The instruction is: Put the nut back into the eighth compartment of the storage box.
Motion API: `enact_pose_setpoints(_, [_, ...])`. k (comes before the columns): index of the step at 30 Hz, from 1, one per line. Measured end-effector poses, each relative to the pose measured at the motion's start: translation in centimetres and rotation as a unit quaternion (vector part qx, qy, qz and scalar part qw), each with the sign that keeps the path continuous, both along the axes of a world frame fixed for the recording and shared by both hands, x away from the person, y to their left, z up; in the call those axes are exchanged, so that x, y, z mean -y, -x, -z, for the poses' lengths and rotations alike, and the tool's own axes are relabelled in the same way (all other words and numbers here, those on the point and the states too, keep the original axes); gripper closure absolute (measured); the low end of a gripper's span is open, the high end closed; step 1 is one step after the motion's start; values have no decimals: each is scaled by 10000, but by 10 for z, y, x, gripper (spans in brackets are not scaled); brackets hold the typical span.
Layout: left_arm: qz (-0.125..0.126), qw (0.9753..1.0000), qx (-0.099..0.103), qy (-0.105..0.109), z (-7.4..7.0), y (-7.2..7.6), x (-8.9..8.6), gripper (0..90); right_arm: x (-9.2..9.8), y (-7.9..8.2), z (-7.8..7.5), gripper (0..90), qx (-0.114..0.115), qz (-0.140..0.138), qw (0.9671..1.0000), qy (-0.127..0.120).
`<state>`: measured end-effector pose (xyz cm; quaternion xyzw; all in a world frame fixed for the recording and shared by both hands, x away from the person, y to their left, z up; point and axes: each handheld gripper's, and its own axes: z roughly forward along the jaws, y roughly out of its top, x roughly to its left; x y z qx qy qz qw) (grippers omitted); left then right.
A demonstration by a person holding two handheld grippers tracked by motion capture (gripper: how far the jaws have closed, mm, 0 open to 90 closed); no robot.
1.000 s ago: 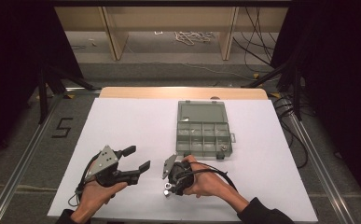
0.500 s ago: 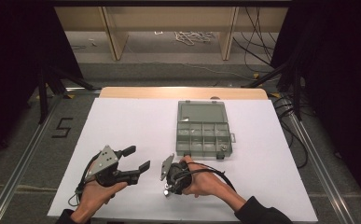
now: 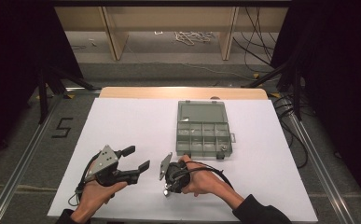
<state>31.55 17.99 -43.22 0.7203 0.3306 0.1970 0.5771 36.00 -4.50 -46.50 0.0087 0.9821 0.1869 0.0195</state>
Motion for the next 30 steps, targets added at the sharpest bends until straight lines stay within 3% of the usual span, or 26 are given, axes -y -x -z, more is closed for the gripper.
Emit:
enact_pose_setpoints(7, [-54,10000,-63,44,0,1,0,237,-2,2,-1,703,11,74,9999,66])
enact_pose_setpoints(11, [-17,10000,-3,43,0,0,-1,237,-1,2,-4,704,16,126,9999,82])
enact_pose_setpoints(13, [-18,10000,-3,44,0,0,-1,236,1,2,-7,704,-34,182,9998,117])
enact_pose_setpoints(24, [-8,10000,2,48,0,0,-1,236,10,-2,-17,705,156,244,9992,284])
enact_pose_setpoints(30, [-33,10000,-14,52,-1,1,-1,236,16,-5,-23,704,109,301,9989,354])
